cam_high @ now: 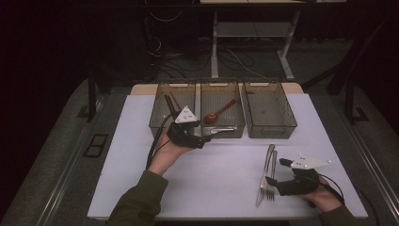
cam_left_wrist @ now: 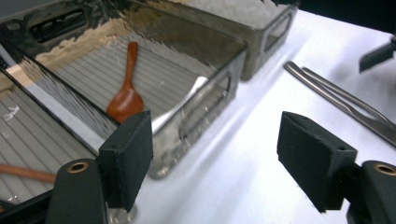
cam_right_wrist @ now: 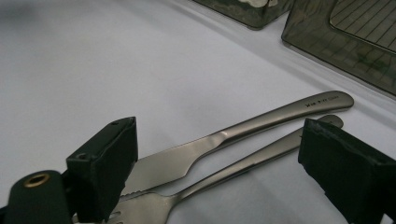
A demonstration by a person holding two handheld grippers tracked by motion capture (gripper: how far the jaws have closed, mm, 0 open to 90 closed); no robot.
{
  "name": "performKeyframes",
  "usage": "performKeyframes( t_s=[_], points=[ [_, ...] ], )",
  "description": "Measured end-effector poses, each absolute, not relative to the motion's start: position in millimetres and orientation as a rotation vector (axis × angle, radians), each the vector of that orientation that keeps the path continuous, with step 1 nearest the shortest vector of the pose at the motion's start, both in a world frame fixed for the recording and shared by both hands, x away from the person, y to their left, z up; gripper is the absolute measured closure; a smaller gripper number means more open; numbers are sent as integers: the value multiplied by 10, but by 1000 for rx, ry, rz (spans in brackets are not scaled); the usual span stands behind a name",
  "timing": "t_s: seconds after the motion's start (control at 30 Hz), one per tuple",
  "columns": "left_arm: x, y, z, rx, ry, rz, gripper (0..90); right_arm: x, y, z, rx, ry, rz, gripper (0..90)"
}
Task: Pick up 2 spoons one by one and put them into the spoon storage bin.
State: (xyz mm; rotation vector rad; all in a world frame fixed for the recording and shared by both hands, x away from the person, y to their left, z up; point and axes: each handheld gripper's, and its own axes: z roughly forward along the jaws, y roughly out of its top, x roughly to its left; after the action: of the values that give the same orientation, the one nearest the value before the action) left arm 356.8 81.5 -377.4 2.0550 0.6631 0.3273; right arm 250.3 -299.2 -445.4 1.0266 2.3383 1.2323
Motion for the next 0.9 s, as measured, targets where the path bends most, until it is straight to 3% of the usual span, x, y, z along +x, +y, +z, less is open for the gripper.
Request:
performKeyframes(
  t_s=[0.7, 0.9],
  points=[
    [2957, 1339, -4128, 1999, 686, 328, 133, 2497, -2985, -4444, 1016, 2335, 1236, 118],
    [2843, 1447, -4222, 2018, 704, 328, 47, 2500, -2983, -4445, 1021, 2335, 1235, 118]
  ],
)
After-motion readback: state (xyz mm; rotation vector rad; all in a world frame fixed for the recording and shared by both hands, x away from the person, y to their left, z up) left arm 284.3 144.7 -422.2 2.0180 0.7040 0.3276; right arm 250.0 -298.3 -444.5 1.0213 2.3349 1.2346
